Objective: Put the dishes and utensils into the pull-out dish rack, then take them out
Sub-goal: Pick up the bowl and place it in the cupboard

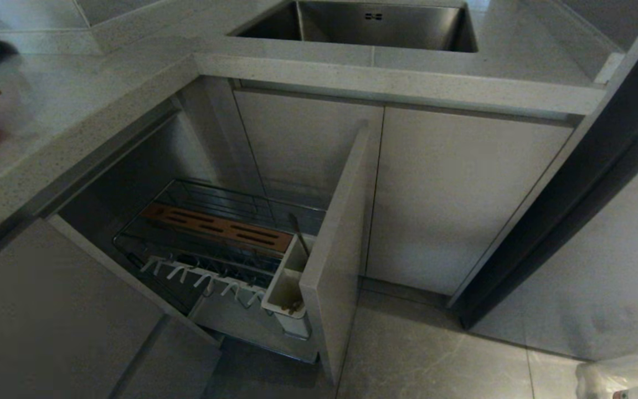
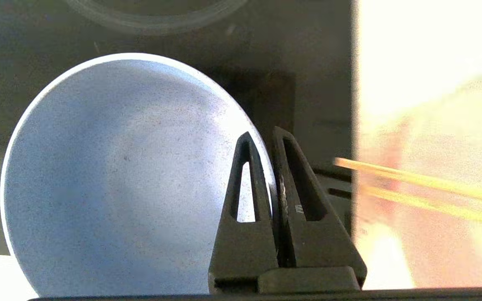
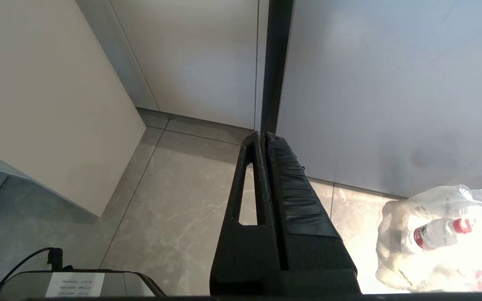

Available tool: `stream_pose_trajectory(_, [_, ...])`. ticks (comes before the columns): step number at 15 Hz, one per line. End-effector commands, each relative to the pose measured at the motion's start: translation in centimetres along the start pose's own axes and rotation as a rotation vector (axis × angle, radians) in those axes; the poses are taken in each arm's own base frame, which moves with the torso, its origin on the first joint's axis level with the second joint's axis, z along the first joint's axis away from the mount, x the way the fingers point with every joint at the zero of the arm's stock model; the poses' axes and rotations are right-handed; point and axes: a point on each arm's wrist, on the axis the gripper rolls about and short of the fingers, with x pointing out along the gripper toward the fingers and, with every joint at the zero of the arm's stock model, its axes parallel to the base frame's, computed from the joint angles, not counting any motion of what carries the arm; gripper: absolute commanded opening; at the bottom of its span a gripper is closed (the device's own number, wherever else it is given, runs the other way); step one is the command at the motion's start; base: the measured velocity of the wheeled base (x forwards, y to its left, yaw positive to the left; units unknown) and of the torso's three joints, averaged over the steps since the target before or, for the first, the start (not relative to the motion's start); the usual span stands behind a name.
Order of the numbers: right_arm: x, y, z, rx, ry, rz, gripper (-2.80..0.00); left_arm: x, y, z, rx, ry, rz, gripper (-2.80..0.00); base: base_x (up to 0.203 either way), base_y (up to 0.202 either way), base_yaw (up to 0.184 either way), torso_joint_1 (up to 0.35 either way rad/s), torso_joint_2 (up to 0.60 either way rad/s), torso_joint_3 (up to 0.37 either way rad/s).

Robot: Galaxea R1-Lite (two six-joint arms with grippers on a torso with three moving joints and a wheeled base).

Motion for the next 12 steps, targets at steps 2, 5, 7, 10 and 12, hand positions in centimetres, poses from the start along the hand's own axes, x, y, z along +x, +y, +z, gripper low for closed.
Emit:
stream_pose_trajectory(2, [0.0,0.0,0.0,0.000,0.001,0.000,-2.80,-4.0,0.6,-0.2,0.033,-0.111,-0.065,-2.80,0.000,0.000,0.000,0.000,0.00,0.000])
stream_pose_trajectory(5, [0.0,0.0,0.0,0.000,0.001,0.000,-2.80,-8.7,1.1,-0.6,0.129,-0.231,-0.258,-2.80,0.000,0.000,0.000,0.000,0.00,0.000])
stream_pose_trajectory(7, [0.0,0.0,0.0,0.000,0.000,0.000,-2.80,-10.8,1.1,-0.9,0.185,-0.277,-0.376,-2.80,0.000,0.000,0.000,0.000,0.00,0.000])
stream_pose_trajectory(10, [0.0,0.0,0.0,0.000,0.001,0.000,-2.80,-12.9,0.5,-0.9,0.246,-0.295,-0.592,-2.80,0.000,0.000,0.000,0.000,0.00,0.000])
stream_pose_trajectory(12, [0.0,0.0,0.0,0.000,0.000,0.000,-2.80,-13.7,0.1,-0.9,0.270,-0.303,-0.705,-2.80,0.000,0.000,0.000,0.000,0.00,0.000])
